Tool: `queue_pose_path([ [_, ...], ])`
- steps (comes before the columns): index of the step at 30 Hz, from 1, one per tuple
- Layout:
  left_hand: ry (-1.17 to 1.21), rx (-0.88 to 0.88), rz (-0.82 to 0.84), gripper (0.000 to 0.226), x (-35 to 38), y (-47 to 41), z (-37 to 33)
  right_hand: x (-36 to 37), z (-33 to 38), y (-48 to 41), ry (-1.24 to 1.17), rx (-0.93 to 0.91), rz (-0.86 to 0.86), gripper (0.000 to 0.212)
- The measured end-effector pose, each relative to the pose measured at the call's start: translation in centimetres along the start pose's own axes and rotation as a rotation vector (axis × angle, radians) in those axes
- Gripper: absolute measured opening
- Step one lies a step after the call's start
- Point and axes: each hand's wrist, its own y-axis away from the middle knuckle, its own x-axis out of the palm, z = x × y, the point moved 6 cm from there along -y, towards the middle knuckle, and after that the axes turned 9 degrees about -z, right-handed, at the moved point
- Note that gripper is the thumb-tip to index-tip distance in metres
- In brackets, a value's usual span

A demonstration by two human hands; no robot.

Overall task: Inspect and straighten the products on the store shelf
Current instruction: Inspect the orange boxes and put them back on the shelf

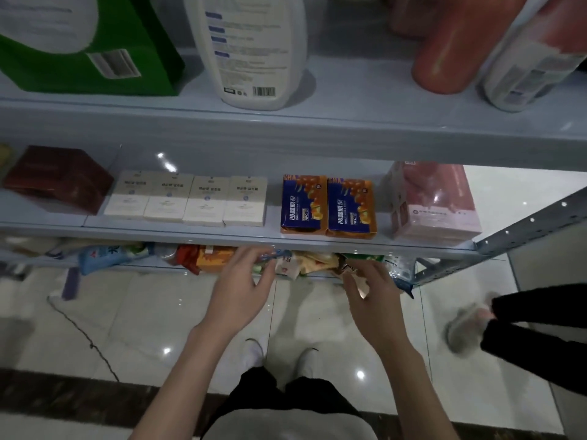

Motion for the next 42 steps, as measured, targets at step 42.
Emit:
queue_pose_path([
  [42, 0.092, -0.372, -0.031, 0.041, 8.4, -3.0, 6.0, 10.6, -1.3, -2.2, -0.109, 0.349, -0.048, 0.035],
])
